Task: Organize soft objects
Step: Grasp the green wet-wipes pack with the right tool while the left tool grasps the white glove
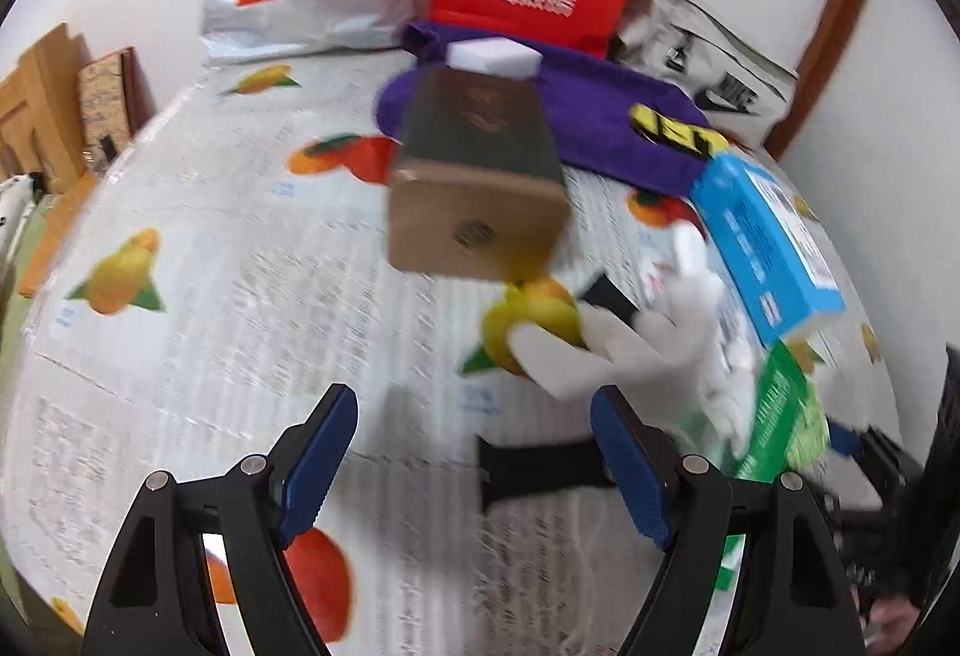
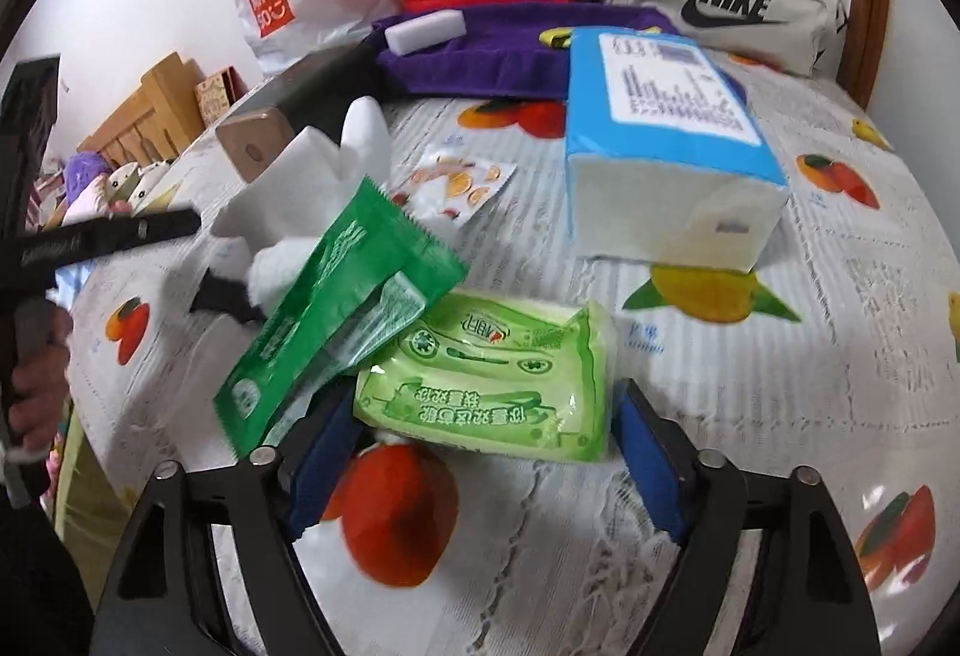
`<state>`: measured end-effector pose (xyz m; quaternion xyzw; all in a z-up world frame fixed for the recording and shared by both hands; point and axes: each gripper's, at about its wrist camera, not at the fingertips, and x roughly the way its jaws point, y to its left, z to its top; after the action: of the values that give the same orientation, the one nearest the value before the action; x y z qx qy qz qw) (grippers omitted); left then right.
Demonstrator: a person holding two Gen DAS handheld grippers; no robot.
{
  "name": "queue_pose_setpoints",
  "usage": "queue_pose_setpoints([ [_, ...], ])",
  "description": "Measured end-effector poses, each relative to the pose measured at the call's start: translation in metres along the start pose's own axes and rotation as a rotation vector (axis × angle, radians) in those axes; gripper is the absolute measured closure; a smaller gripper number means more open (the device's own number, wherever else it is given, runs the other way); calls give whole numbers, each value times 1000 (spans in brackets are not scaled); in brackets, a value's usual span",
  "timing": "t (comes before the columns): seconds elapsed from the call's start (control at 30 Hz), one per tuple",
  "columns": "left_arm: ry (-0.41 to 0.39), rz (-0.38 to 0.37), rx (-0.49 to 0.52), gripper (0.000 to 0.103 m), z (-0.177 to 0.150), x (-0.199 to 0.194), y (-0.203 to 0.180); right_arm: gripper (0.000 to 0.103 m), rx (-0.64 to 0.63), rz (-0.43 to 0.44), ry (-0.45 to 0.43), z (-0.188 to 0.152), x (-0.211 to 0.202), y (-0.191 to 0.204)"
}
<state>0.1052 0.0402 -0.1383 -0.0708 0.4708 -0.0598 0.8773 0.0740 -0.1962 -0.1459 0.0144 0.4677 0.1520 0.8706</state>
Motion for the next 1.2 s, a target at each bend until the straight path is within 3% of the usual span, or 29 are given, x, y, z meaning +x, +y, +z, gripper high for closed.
queue_pose_setpoints([
  [0.23,-13,-90,46,24,-4,5,-26,28,-7,-48,-47,6,-5,-8],
  [0.37,-16,-28,70,24,-5,10,-27,28,-3,-91,-57,5,-10,-22],
  [0.67,-67,-74,93,24,7,18,-37,28,65,-112,-50,-7,-12,-49],
  [0.73,-85,-97,87,37,12,21,-40,28,68,-115,-51,-7,-13,-50],
  [0.8,-67,-135,86,67,15,28,-41,28,67,-123,-52,-7,-14,-51],
  [0.87,-57,-158,97,85,15,32,-44,28,70,-126,-49,-7,-14,-53],
  [0.97,-89,-142,105,92,11,27,-44,28,74,-132,-51,-8,-13,-56],
  [1.2,-139,-94,0,92,6,5,-11,28,85,-136,-56,-7,-12,-57],
])
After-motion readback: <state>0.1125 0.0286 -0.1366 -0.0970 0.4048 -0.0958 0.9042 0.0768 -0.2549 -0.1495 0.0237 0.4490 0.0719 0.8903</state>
